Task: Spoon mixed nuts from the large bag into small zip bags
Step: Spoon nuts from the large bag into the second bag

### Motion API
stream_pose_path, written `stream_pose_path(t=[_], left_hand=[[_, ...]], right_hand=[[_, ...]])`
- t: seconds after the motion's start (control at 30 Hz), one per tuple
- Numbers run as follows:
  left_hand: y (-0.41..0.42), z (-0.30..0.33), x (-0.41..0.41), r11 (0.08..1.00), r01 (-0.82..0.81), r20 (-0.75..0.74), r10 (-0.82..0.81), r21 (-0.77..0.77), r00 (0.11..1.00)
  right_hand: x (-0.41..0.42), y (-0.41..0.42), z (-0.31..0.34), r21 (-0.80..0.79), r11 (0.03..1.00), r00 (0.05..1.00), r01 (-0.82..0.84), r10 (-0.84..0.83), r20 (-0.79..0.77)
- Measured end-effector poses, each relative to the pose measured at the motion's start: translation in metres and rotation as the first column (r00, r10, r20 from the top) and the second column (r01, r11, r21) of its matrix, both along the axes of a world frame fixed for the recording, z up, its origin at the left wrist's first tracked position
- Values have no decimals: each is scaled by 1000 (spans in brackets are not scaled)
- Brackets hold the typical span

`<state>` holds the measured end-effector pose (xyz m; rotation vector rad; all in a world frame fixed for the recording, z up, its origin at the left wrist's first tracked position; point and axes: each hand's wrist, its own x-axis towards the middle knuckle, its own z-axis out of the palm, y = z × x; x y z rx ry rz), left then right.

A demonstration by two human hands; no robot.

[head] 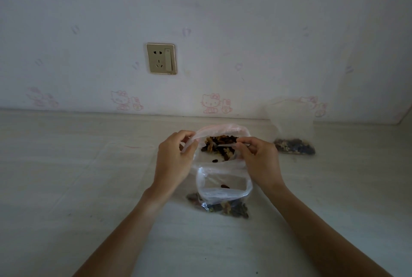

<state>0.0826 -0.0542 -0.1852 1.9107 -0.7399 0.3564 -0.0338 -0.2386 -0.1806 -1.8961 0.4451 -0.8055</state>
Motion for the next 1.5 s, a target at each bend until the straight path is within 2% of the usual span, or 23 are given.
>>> stream_pose_path(t=[0.4, 0.53, 0.73, 0.97, 1.07, 1.17, 1.27, 1.33, 1.43, 1.5], left_hand=[[-1, 2, -1, 999, -12, -73, 9, -43, 997], [-1, 3, -1, 997, -31, -89, 25, -68, 996], [2, 8, -4, 994, -62, -105, 52, -90, 993], [16, 21, -17, 983, -136, 22, 139, -124, 990], [22, 26, -34, 989, -108, 51, 113, -99, 992], [29, 23, -49, 998, -67, -3, 67, 3, 998], [35, 16, -60, 969, -34, -98, 59, 243, 993], [34, 14, -64, 940, 29, -184, 37, 340, 982], [32, 15, -67, 955, 115, -295, -30, 275, 955], [33, 16, -70, 964, 132, -280, -63, 232, 958]], right_hand=[[1, -6, 4, 345, 938, 998, -41, 55, -31], [-5, -7, 10, 413, 909, 997, -53, 69, -23], [-24, -20, 22, 340, 940, 997, -32, 56, -60], [-62, -36, 47, 319, 945, 998, -65, 65, 13], [-78, -40, 52, 321, 943, 995, -94, 83, 46], [-90, -41, 50, 322, 937, 990, -136, 118, 76], [-97, -37, 43, 306, 937, 986, -166, 153, 66], [-100, -32, 37, 282, 945, 986, -167, 164, 35], [-104, -21, 35, 189, 966, 984, -179, 180, 10], [-108, -14, 37, 32, 979, 980, -201, 201, -5]])
